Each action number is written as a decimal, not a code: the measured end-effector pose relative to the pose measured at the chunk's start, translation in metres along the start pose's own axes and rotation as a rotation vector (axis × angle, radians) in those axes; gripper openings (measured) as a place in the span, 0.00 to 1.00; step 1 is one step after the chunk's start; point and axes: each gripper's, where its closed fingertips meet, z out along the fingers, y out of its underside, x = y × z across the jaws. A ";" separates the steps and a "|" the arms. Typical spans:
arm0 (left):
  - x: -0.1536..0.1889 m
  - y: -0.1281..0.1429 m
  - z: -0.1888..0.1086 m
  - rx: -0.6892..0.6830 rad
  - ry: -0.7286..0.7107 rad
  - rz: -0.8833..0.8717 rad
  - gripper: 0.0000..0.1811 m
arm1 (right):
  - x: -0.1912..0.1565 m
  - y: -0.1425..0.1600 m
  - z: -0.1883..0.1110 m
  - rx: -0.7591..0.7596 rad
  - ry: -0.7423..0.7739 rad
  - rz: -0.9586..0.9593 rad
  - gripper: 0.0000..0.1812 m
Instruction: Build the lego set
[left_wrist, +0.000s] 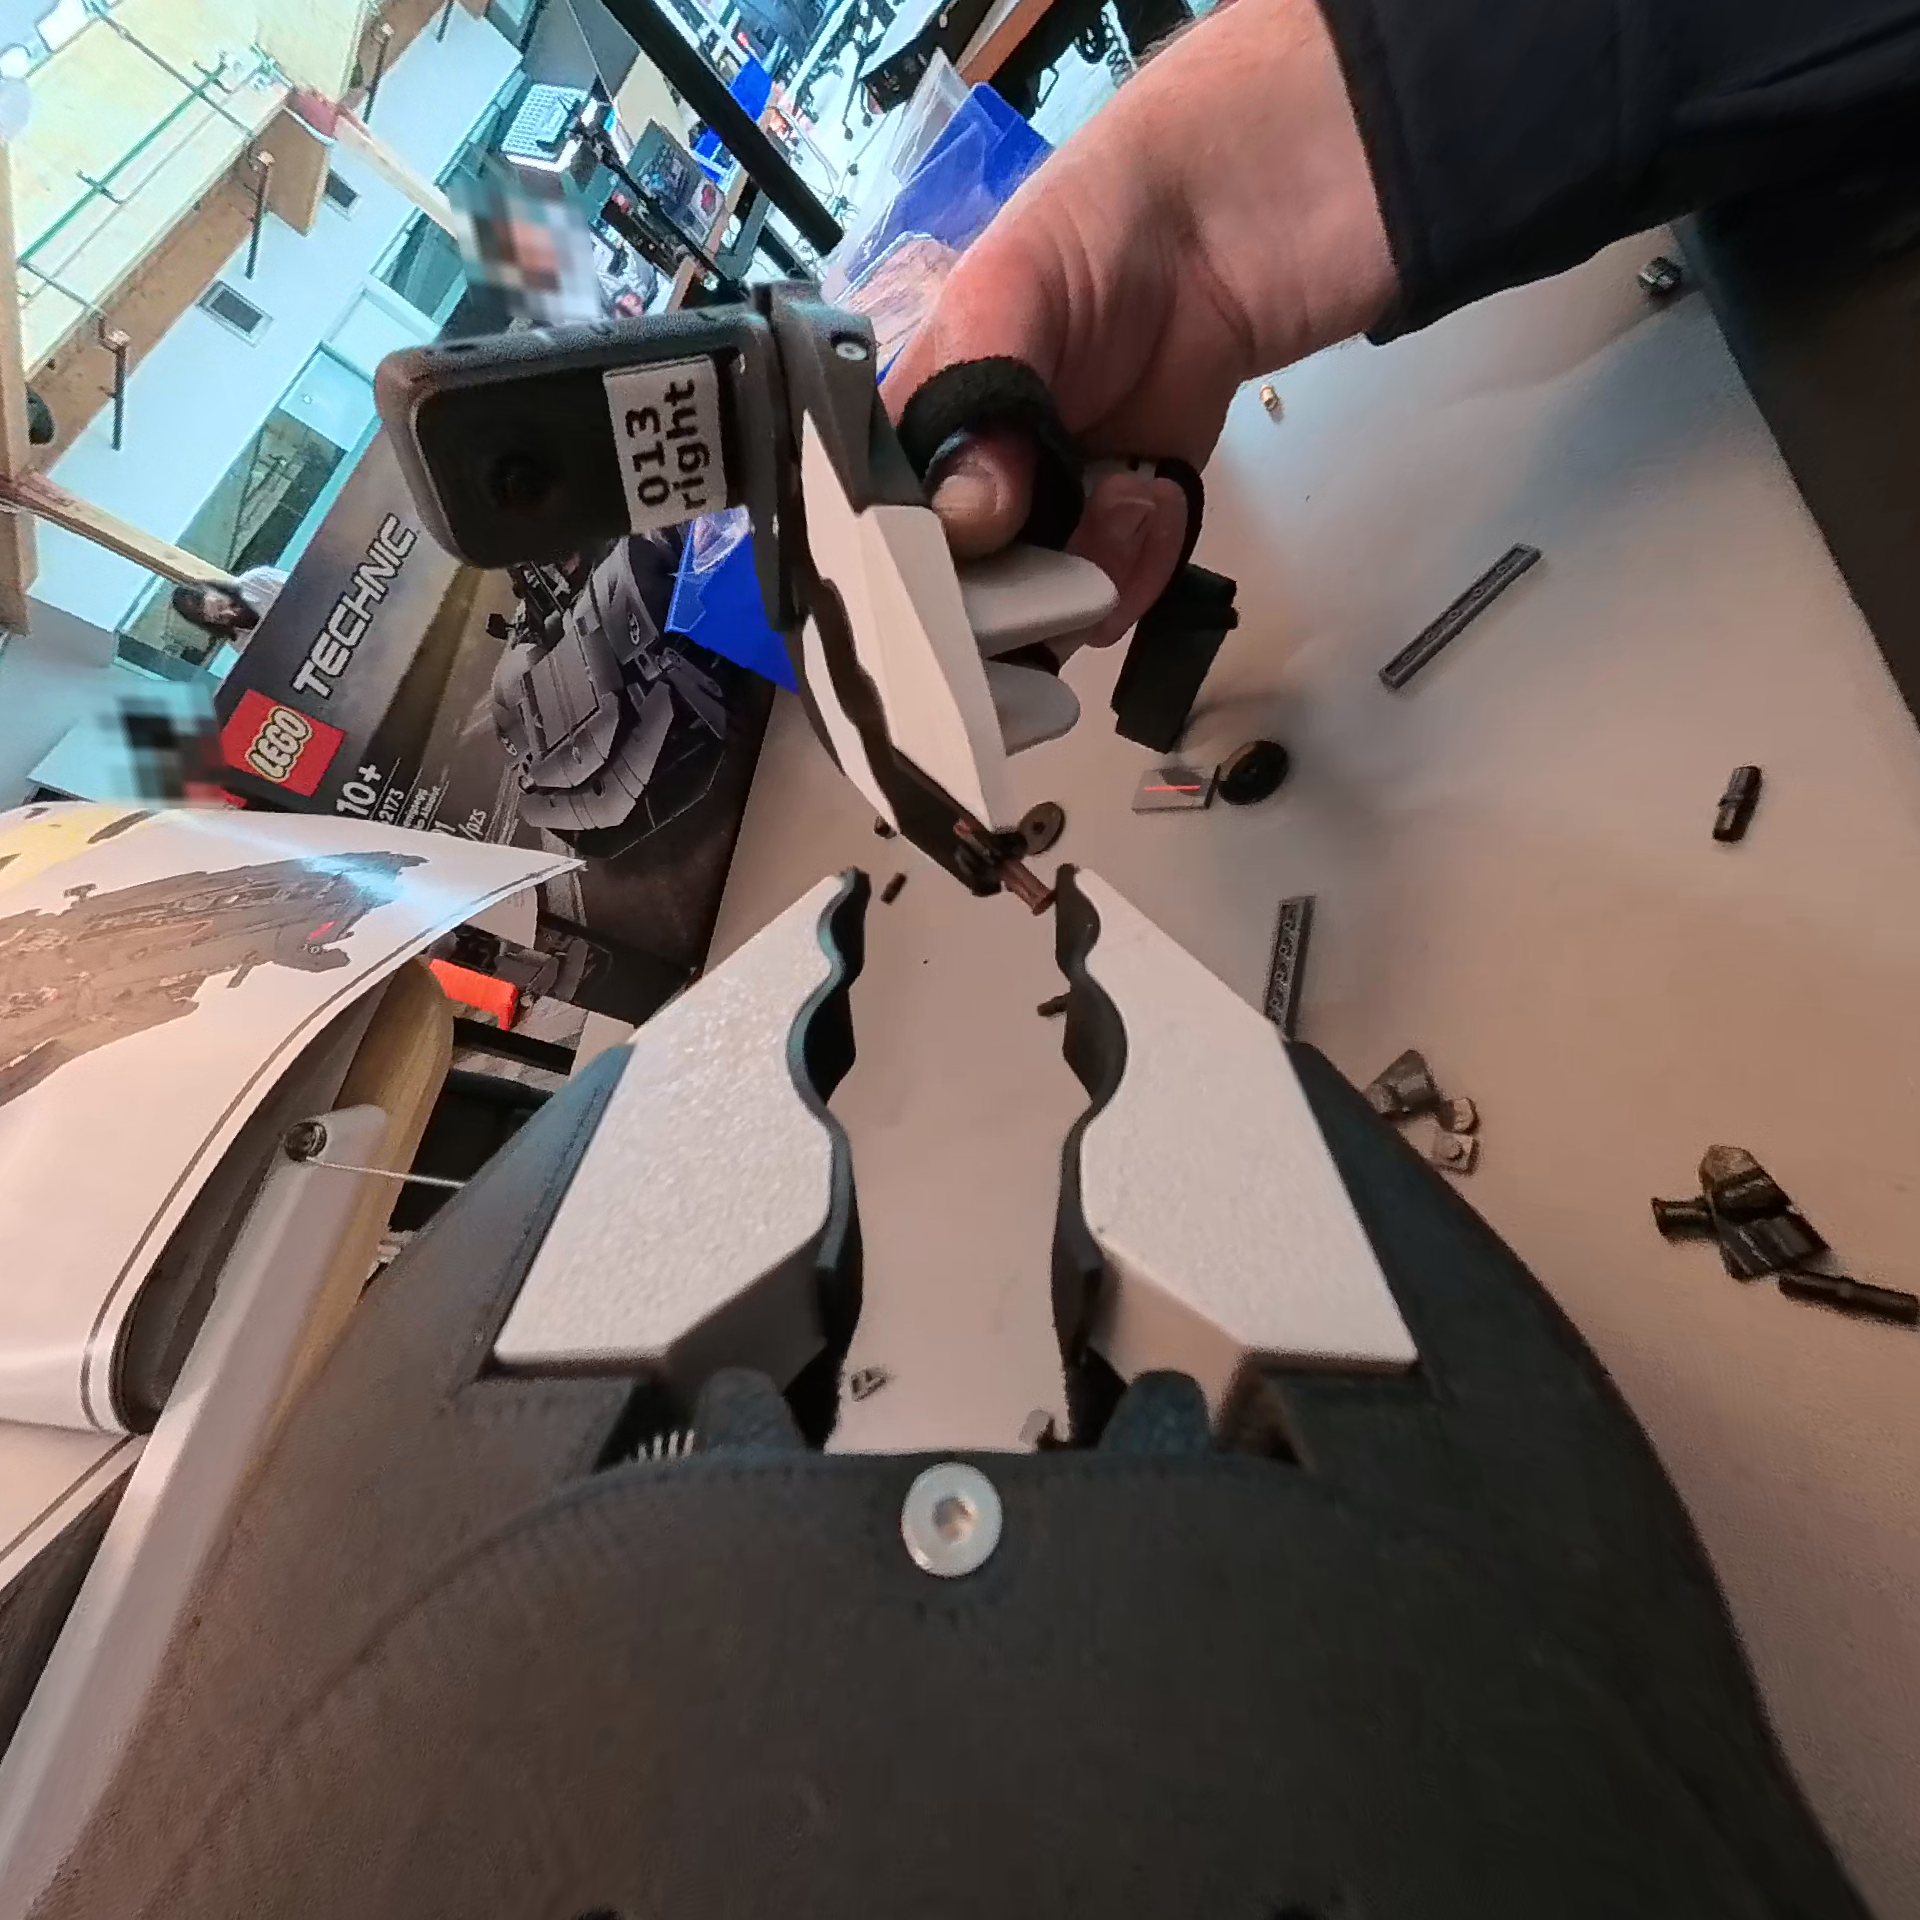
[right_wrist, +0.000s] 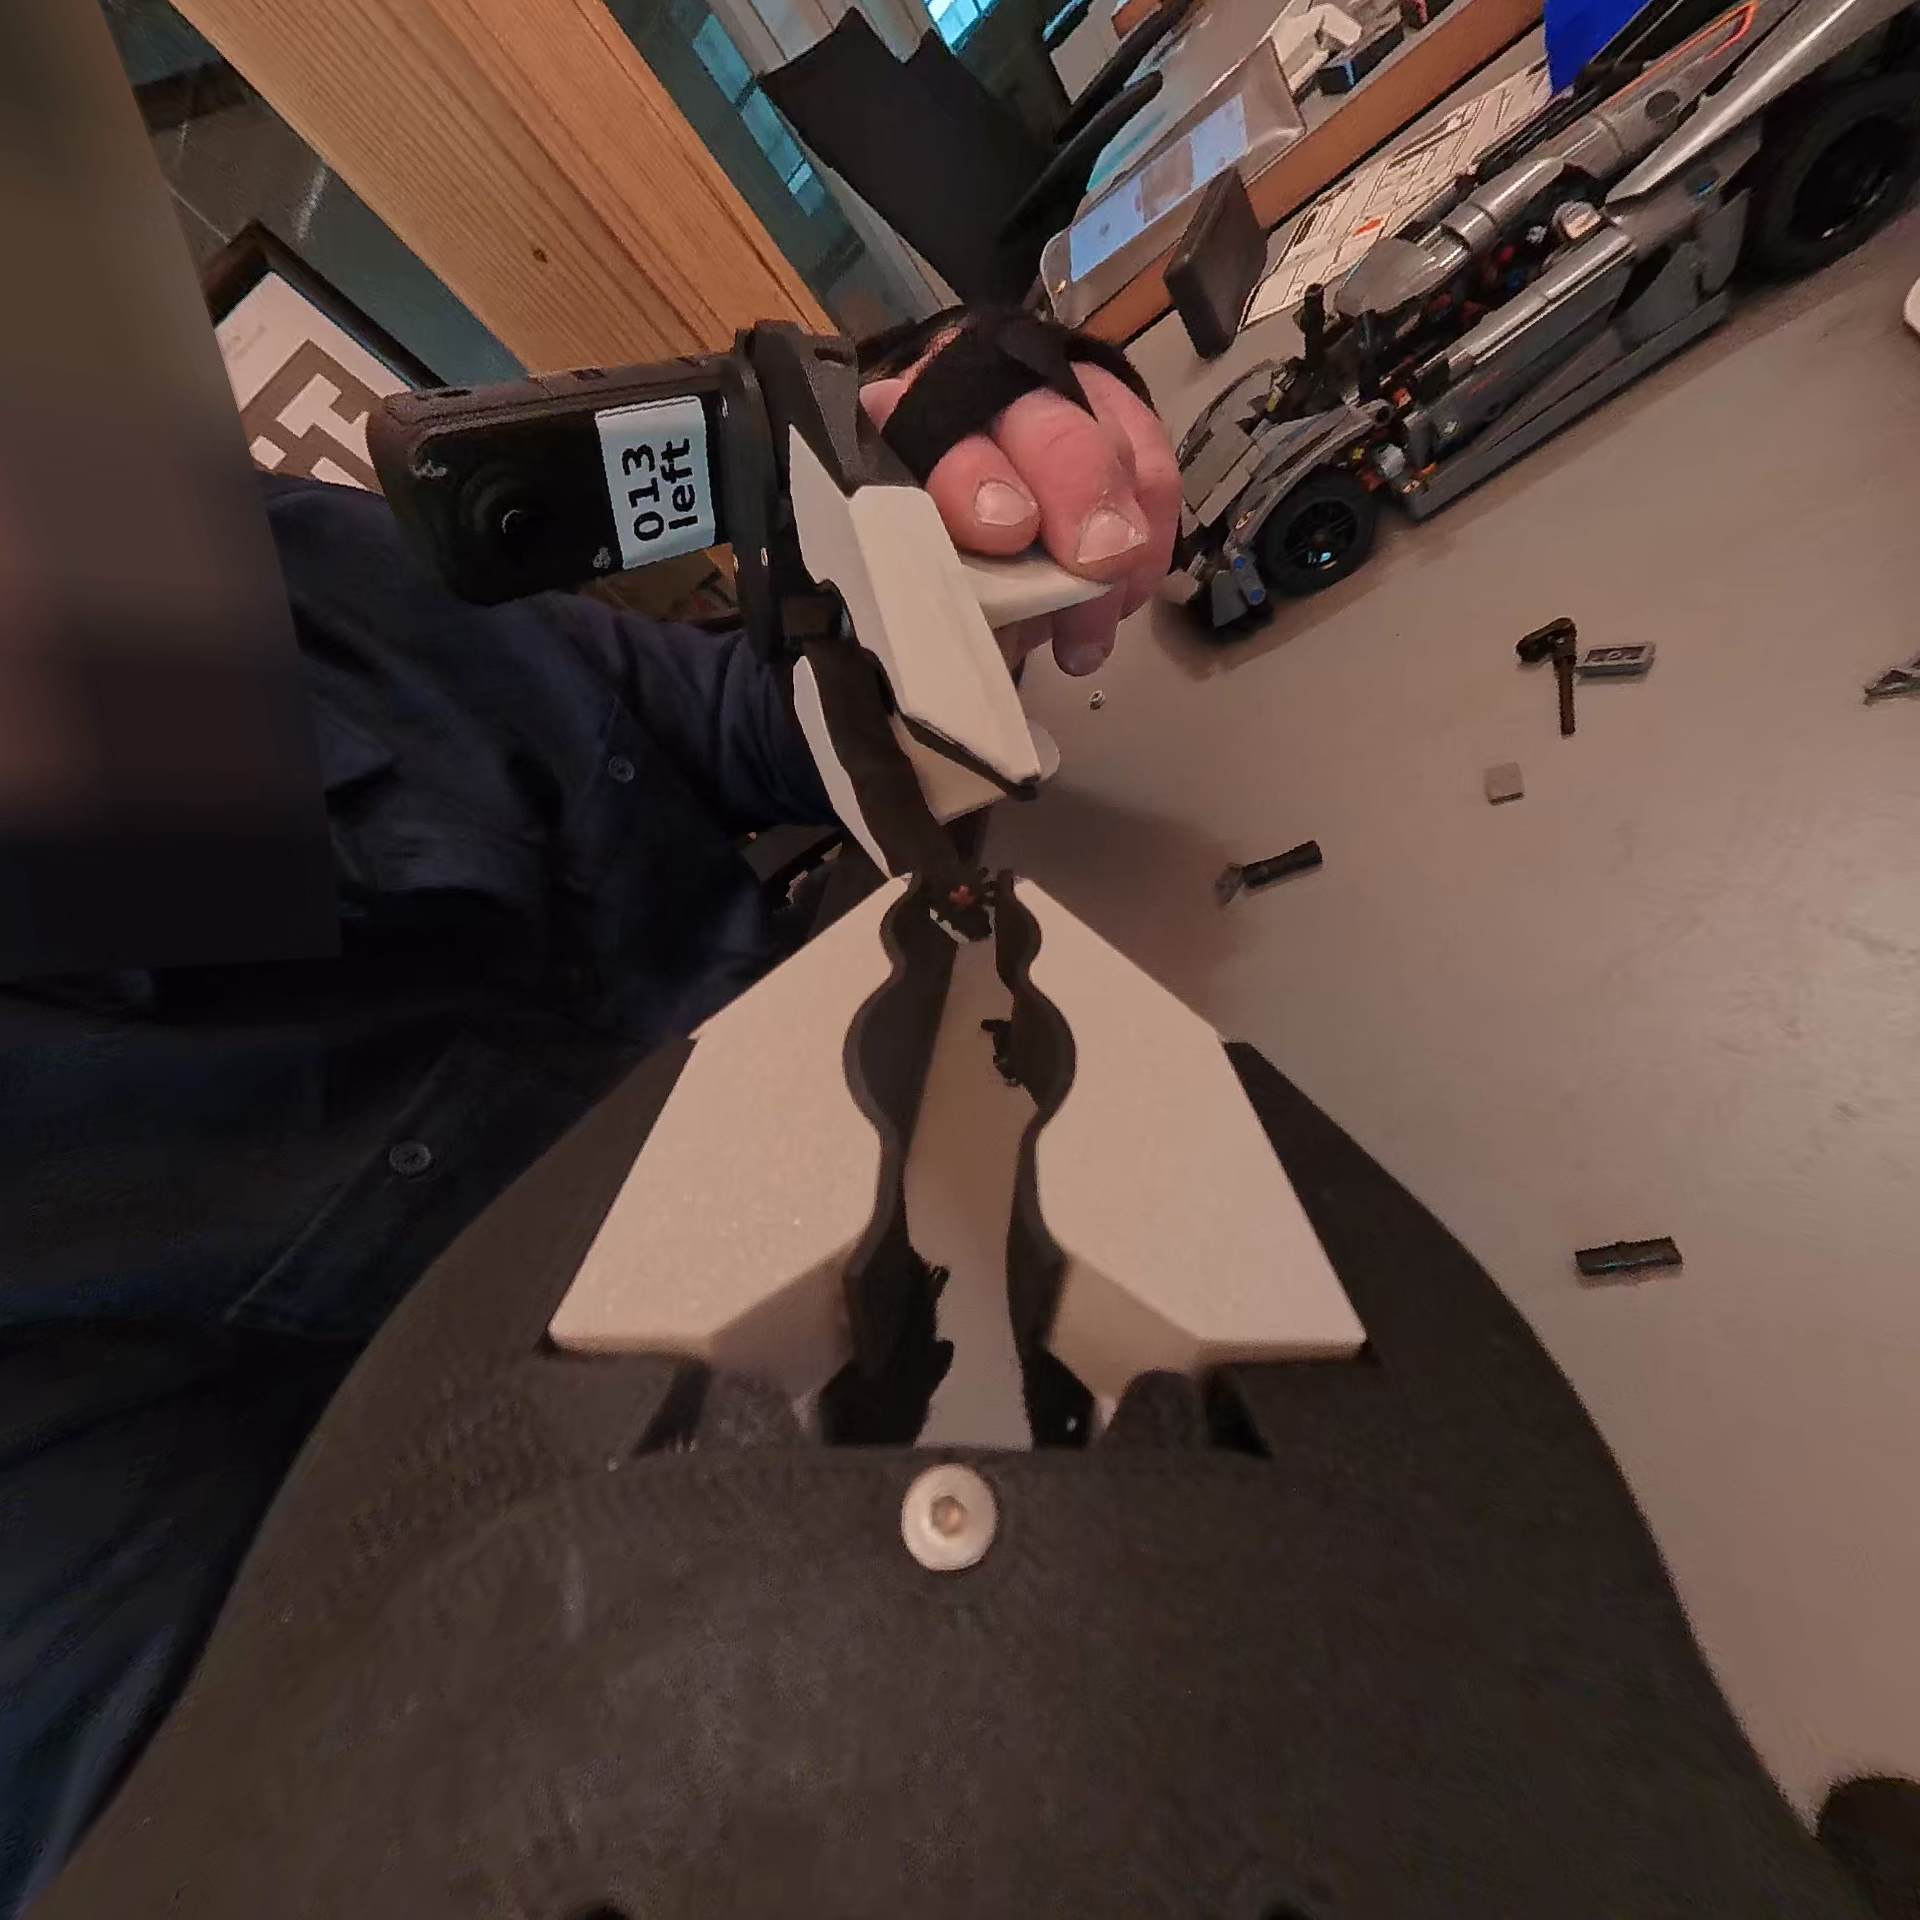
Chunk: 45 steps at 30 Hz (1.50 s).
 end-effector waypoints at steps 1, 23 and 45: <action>0.002 -0.001 0.000 0.000 0.007 0.004 0.19 | 0.000 0.001 0.001 -0.007 -0.004 0.002 0.06; 0.012 -0.003 0.000 -0.010 0.033 0.078 0.09 | -0.002 0.004 0.001 -0.011 -0.036 0.036 0.06; 0.016 -0.007 -0.002 0.010 0.089 0.022 0.07 | -0.007 0.009 0.004 -0.043 -0.049 0.022 0.06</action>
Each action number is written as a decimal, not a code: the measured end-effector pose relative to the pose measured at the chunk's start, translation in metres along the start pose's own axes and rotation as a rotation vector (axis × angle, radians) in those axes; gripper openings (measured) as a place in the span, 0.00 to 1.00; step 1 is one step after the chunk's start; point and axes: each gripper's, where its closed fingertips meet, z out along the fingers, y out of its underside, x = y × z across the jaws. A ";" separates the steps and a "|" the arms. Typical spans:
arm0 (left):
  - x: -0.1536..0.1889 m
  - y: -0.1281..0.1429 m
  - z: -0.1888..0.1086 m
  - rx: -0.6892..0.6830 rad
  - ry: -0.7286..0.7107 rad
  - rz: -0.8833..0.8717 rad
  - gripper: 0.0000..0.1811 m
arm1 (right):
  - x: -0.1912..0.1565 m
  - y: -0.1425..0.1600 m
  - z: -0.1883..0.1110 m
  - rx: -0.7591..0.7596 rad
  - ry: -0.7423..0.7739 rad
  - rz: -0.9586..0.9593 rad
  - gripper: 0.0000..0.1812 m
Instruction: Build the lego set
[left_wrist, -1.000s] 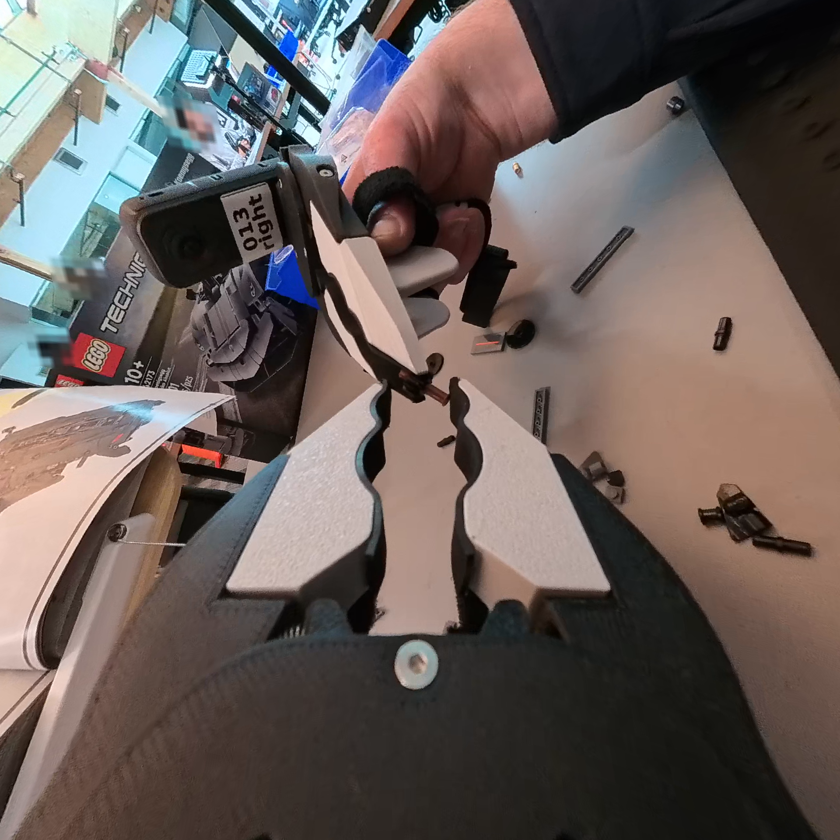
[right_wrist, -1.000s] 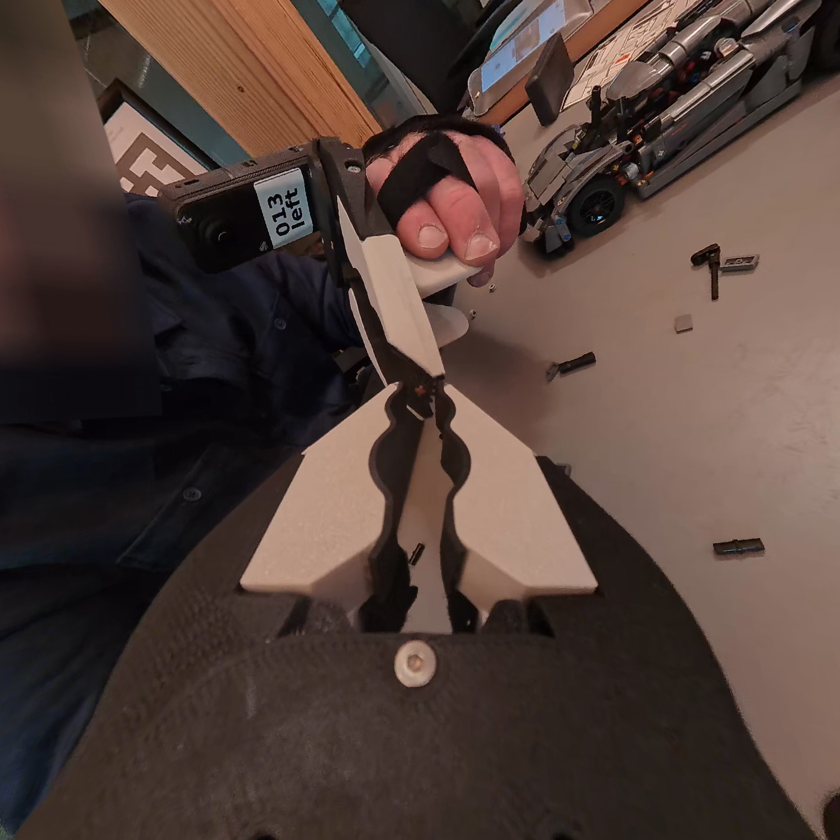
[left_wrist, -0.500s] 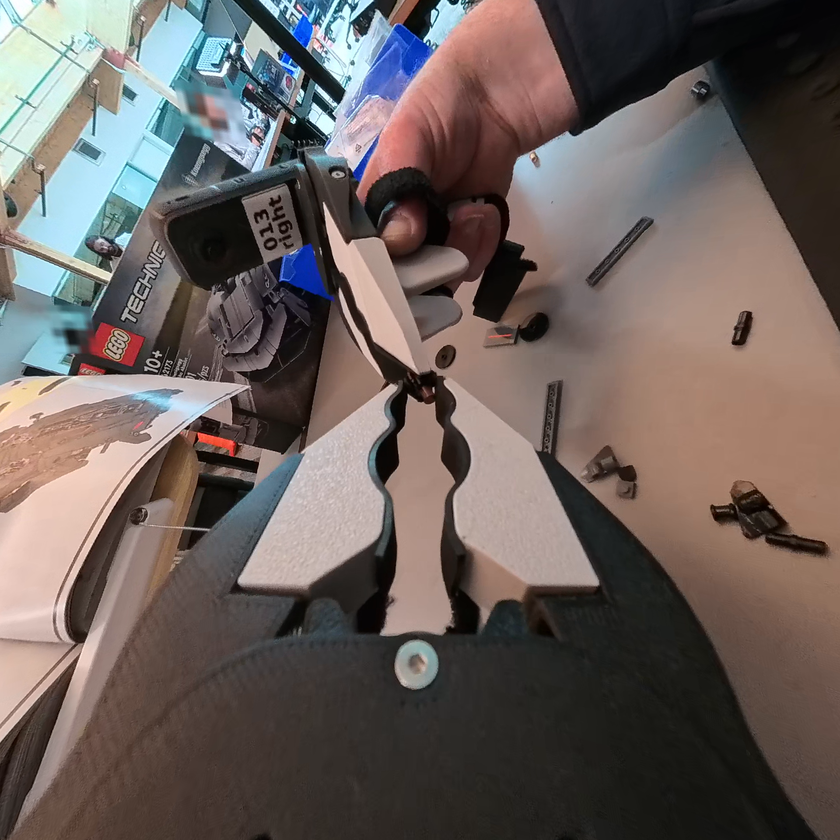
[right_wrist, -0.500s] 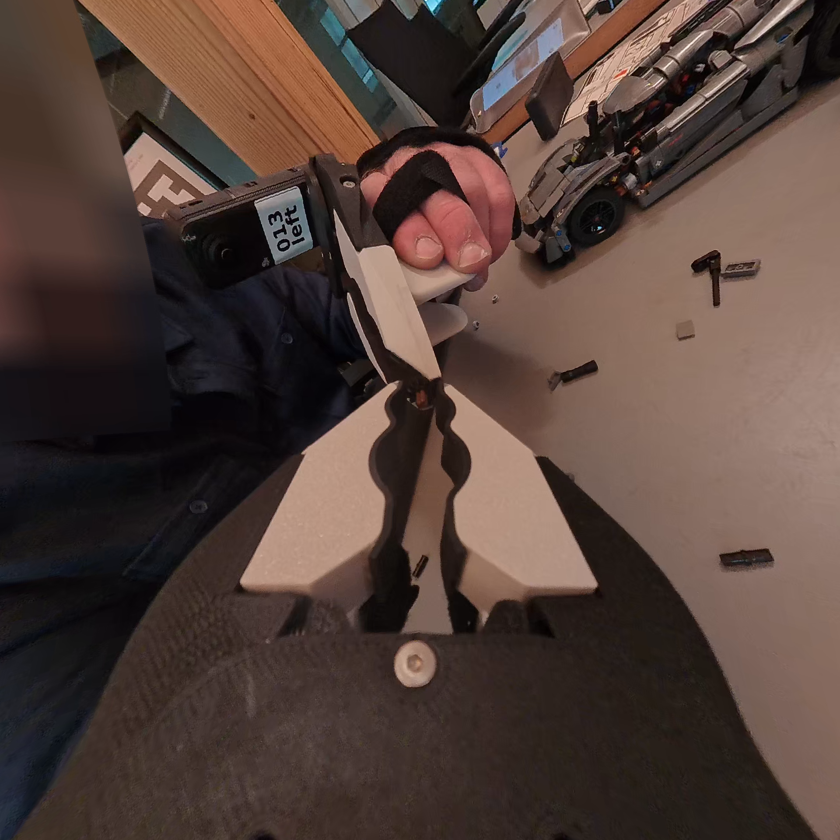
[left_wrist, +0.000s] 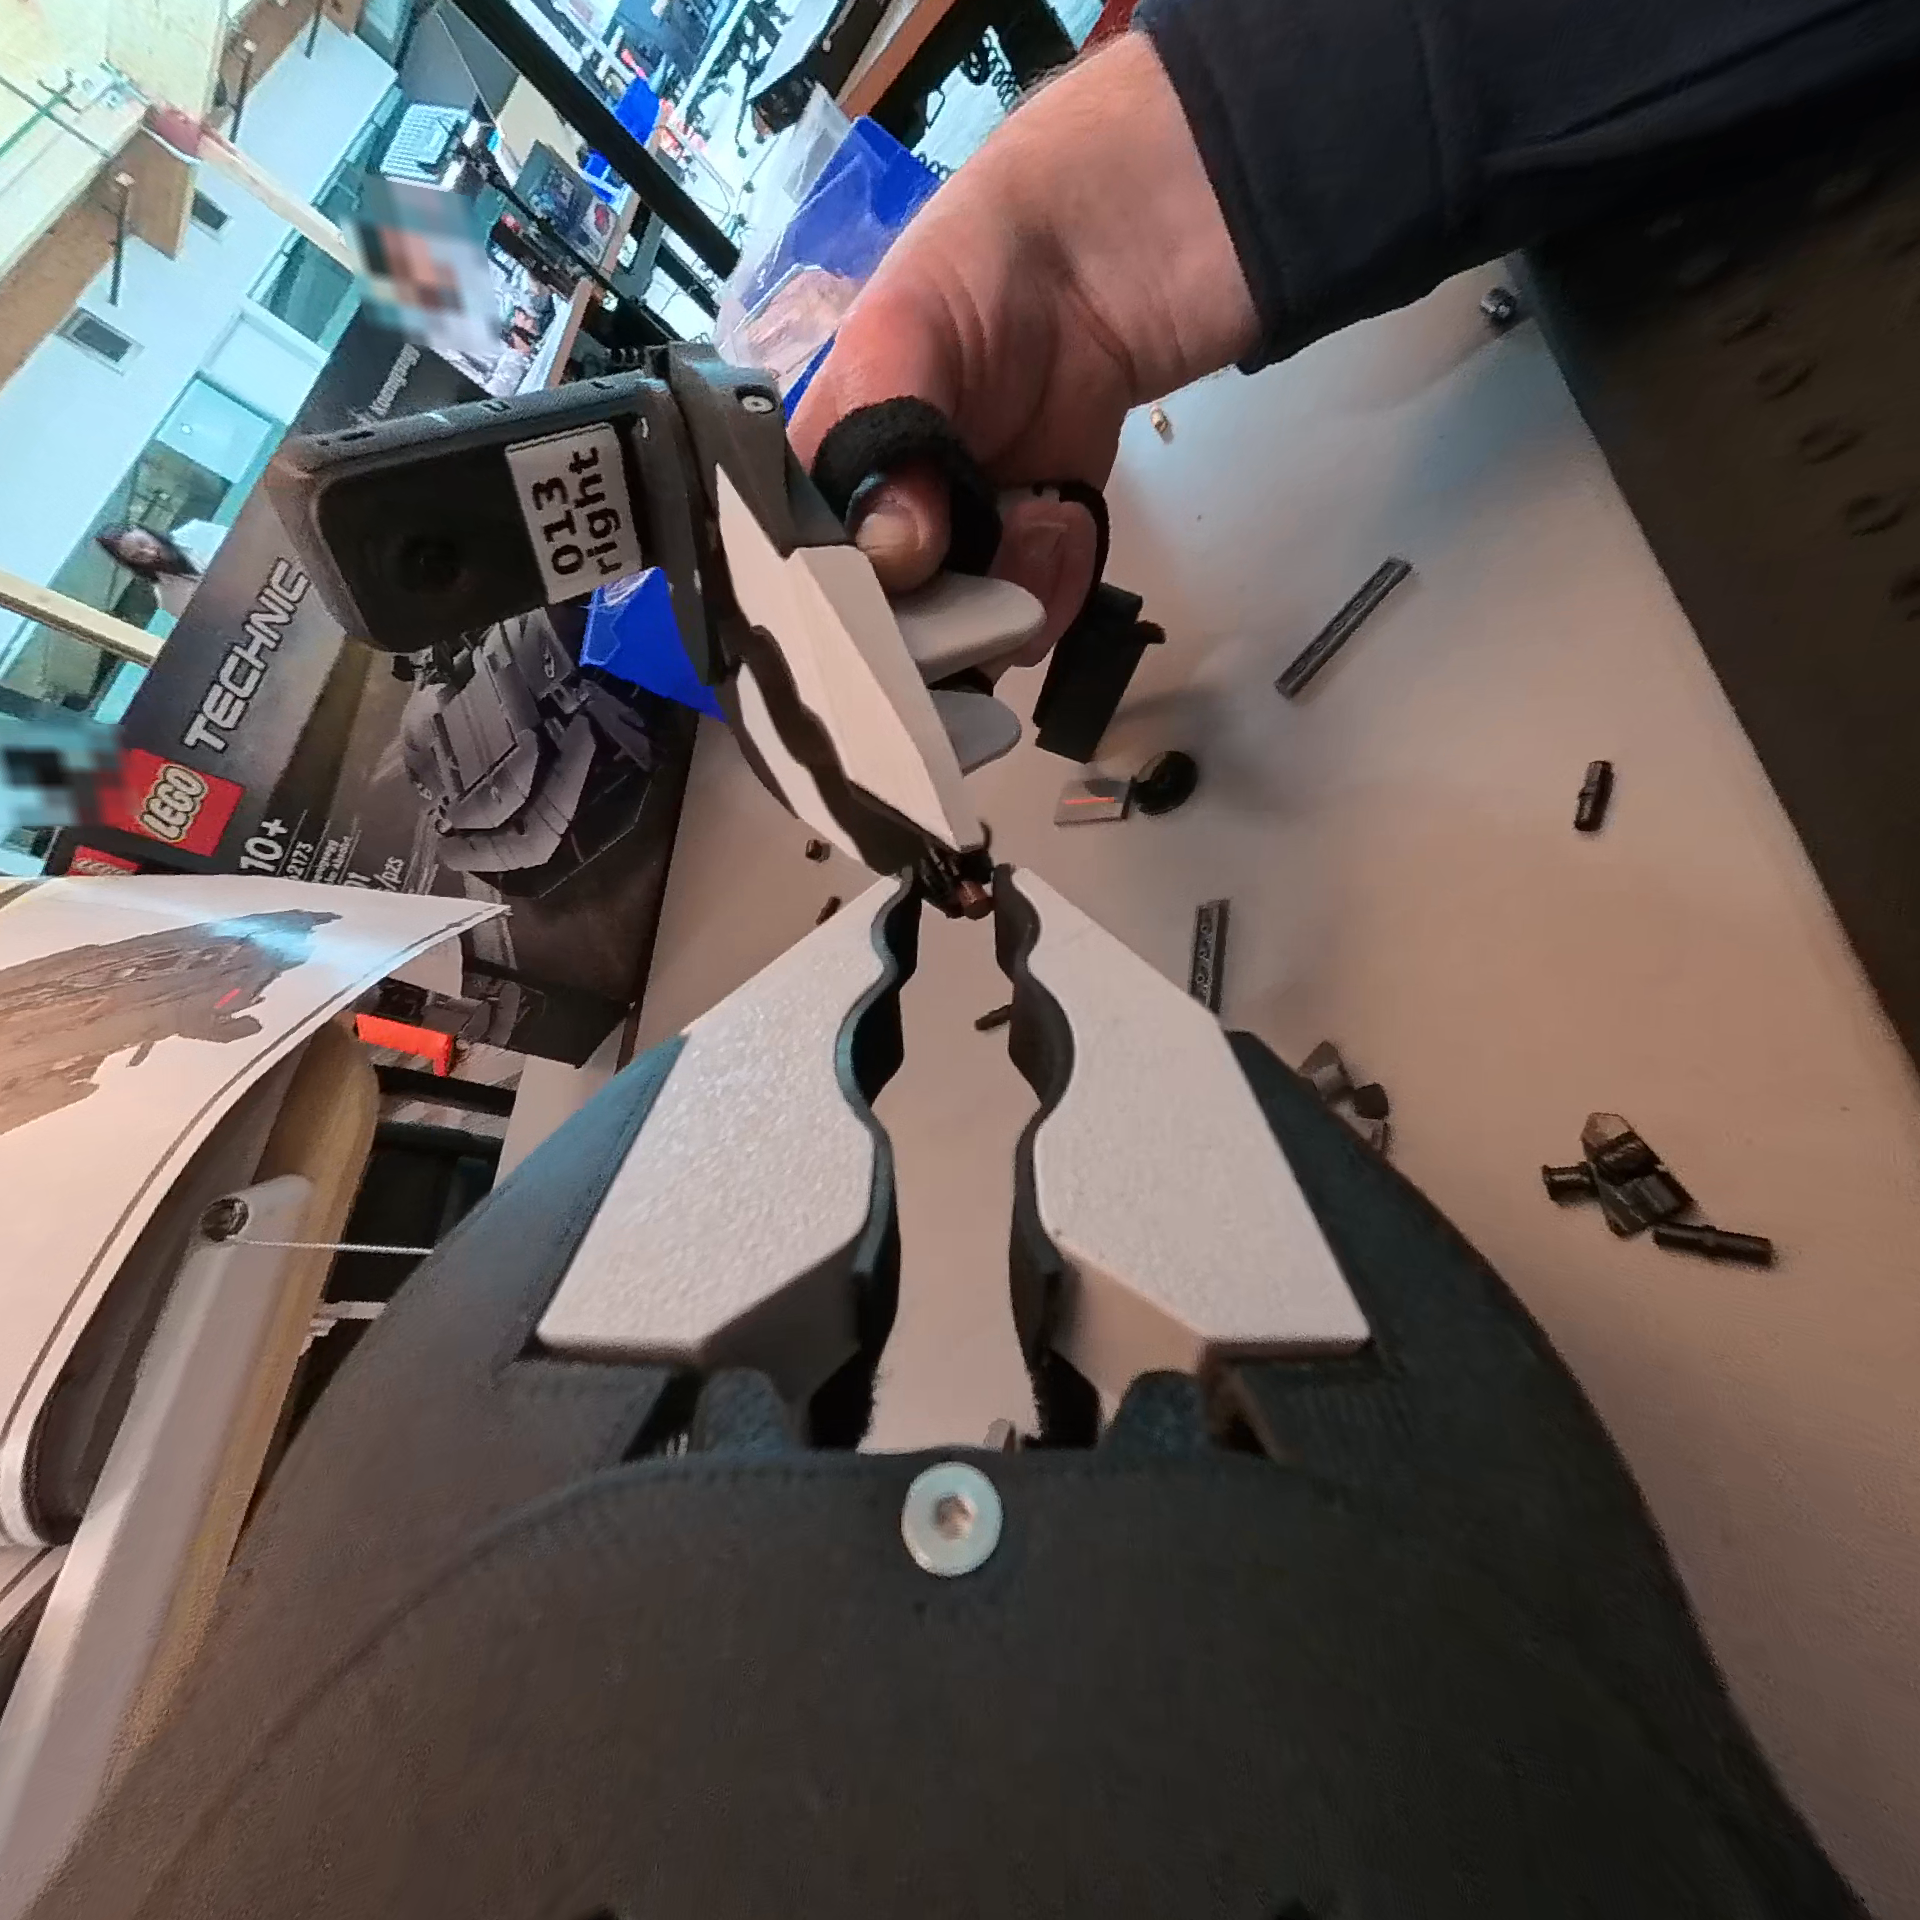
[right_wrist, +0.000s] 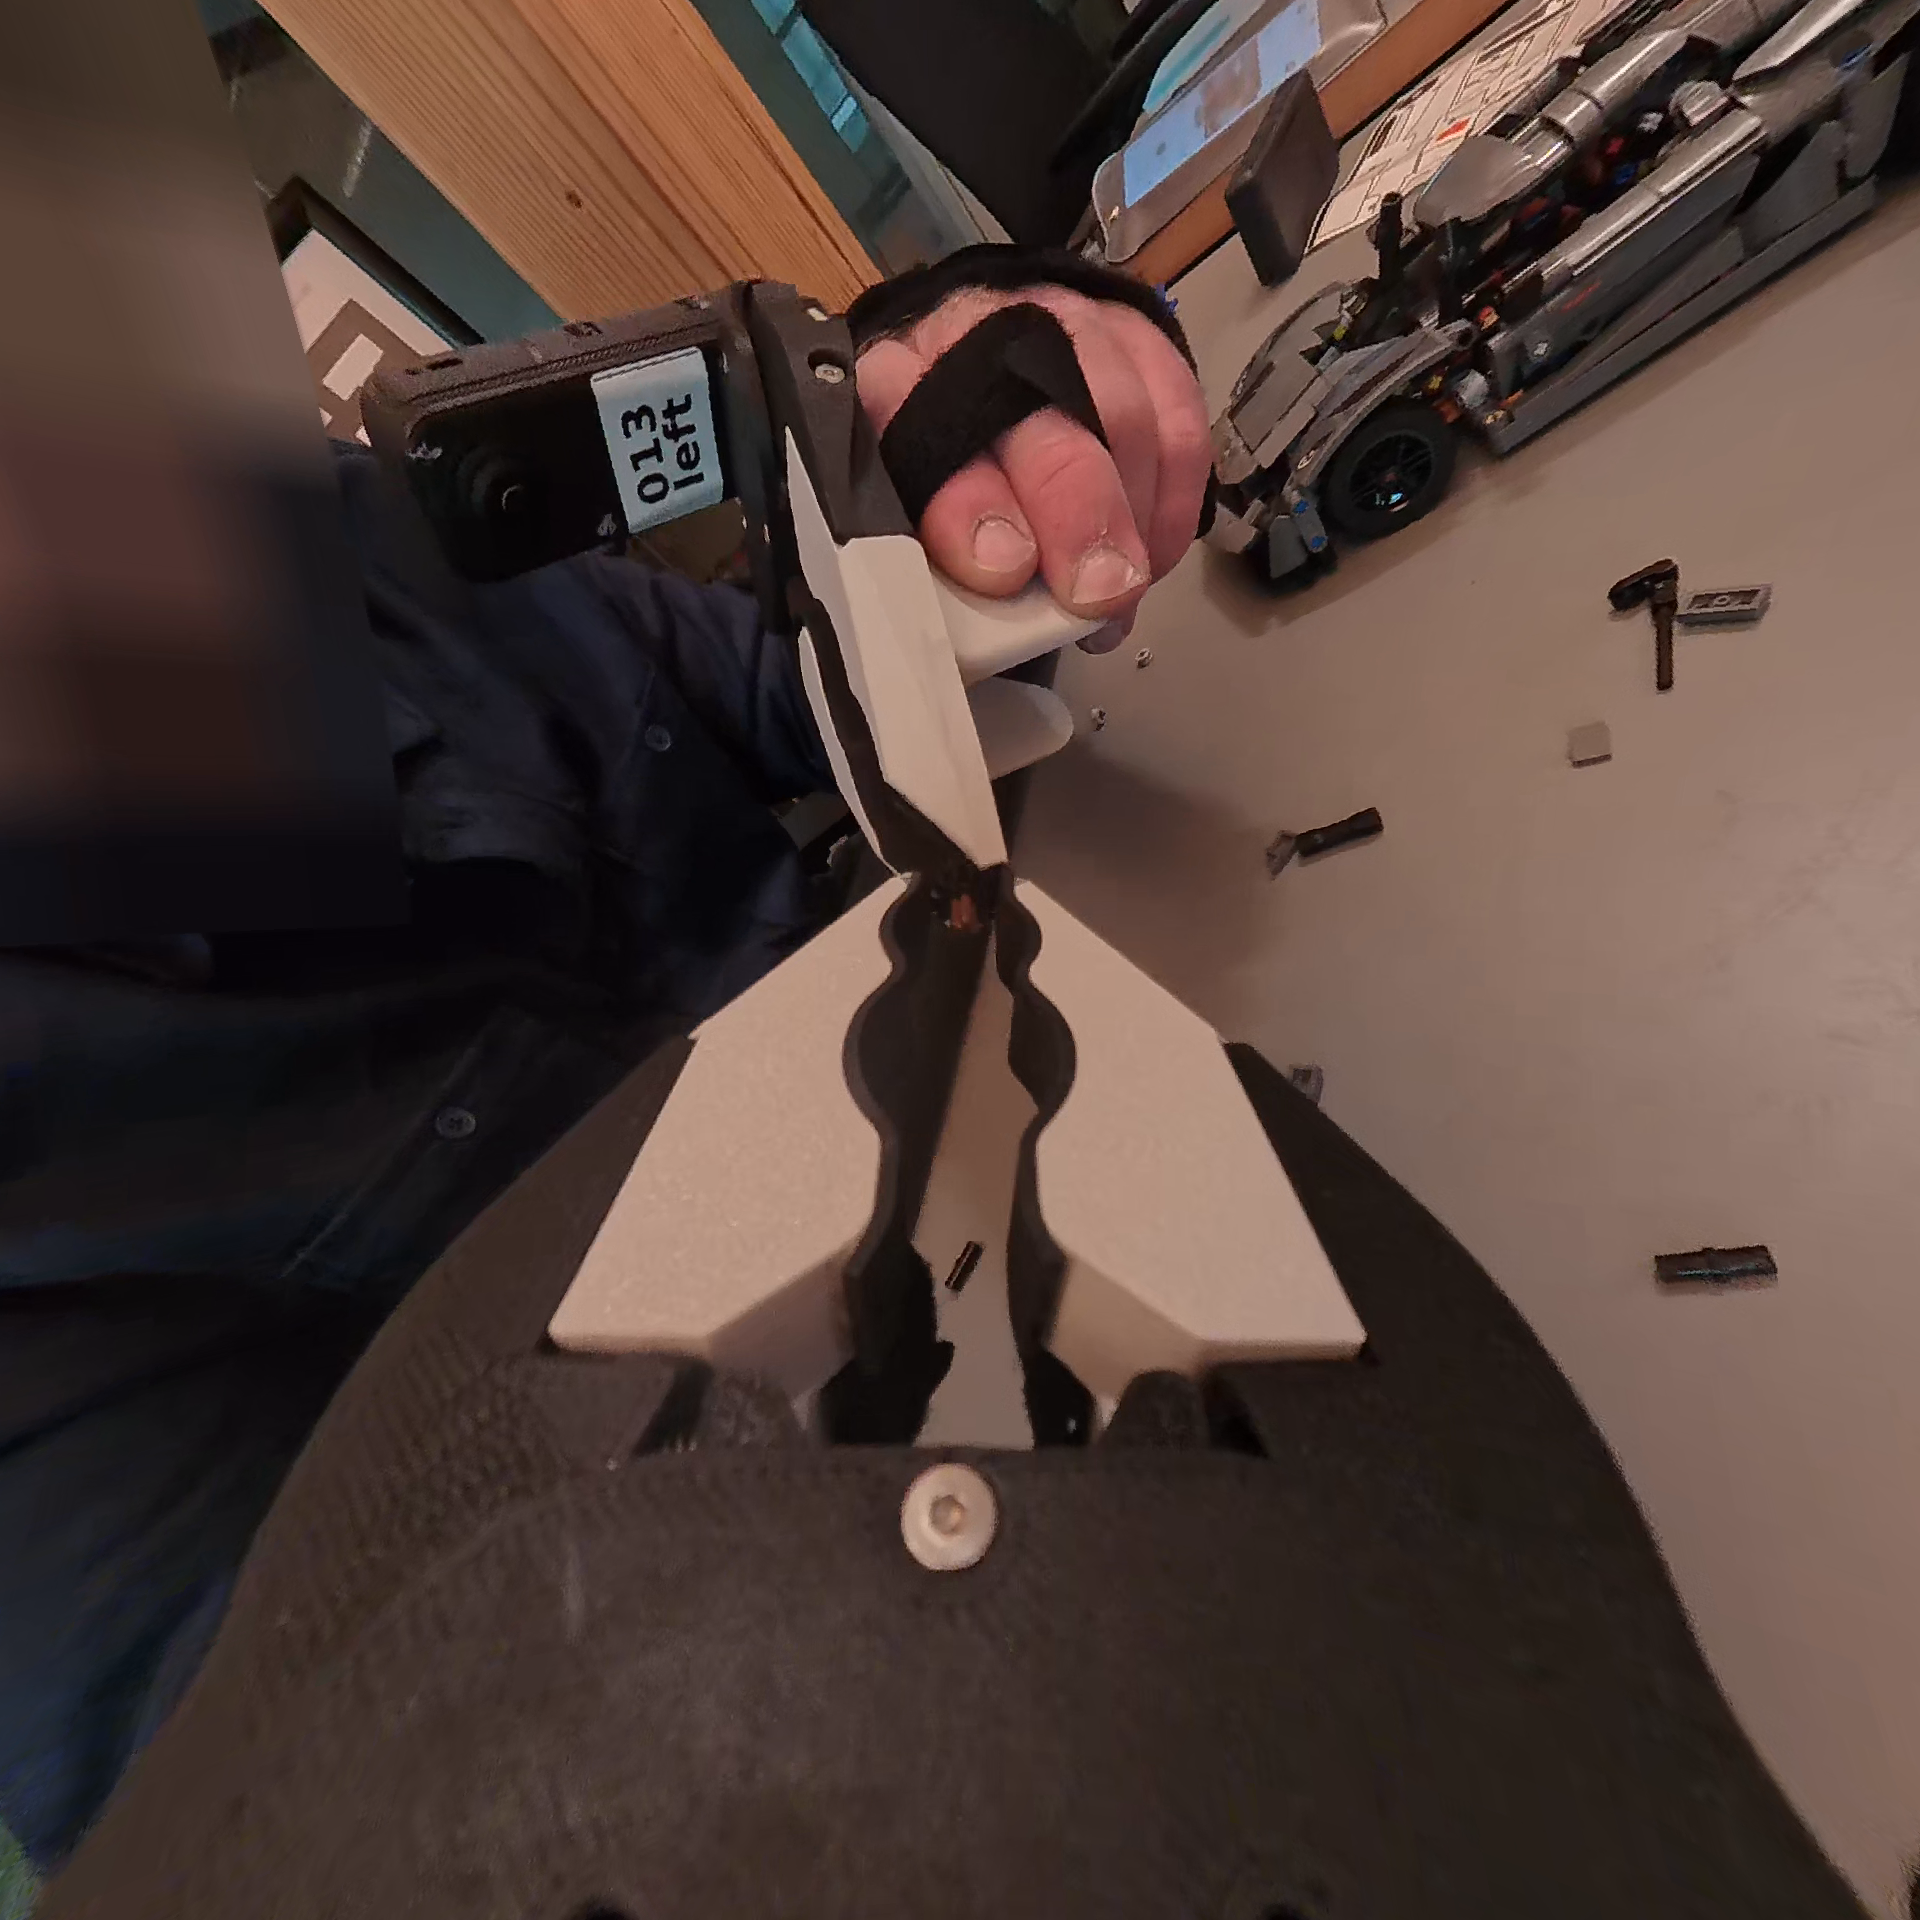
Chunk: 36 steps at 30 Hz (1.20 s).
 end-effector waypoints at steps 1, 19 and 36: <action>0.002 -0.001 0.000 0.004 0.012 -0.004 0.07 | -0.001 0.001 0.000 -0.008 -0.004 0.000 0.06; 0.023 -0.002 0.000 0.004 0.147 -0.027 0.07 | -0.003 0.020 0.008 -0.117 -0.020 0.008 0.06; 0.010 0.000 0.000 0.006 0.064 -0.022 0.05 | 0.000 0.009 0.005 -0.051 -0.012 0.014 0.06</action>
